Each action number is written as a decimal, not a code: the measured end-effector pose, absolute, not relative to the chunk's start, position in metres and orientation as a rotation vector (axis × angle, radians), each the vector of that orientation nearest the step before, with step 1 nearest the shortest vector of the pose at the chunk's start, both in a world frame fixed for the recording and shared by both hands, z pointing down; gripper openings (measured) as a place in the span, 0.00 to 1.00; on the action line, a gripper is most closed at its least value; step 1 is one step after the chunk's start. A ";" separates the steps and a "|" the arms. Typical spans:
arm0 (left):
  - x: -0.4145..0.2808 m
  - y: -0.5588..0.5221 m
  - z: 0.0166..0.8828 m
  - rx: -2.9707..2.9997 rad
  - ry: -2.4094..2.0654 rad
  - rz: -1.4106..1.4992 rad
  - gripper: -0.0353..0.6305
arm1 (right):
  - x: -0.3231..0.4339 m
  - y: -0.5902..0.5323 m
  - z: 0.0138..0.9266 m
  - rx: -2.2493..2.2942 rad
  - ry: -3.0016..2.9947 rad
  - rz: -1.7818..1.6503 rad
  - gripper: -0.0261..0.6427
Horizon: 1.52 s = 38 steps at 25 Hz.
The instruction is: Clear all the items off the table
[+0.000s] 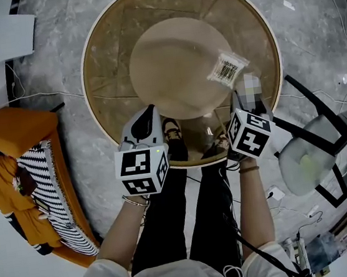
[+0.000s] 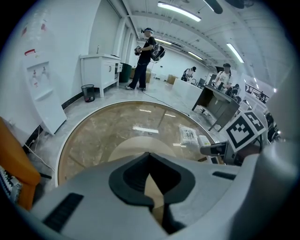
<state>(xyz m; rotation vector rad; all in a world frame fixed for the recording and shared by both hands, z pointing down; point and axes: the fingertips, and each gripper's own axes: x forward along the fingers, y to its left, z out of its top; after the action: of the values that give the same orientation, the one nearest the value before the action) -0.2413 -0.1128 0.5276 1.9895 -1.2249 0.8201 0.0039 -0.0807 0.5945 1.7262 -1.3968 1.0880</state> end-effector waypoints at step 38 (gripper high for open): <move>-0.012 -0.021 0.467 2.411 -0.696 0.927 0.06 | 0.159 0.097 0.478 2.183 -1.170 1.224 0.44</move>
<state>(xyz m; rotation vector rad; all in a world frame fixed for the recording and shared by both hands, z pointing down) -0.0117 -0.0207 0.4672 2.4107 -0.6964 0.9274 0.1593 0.0973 0.4783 2.1825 -1.1704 1.2235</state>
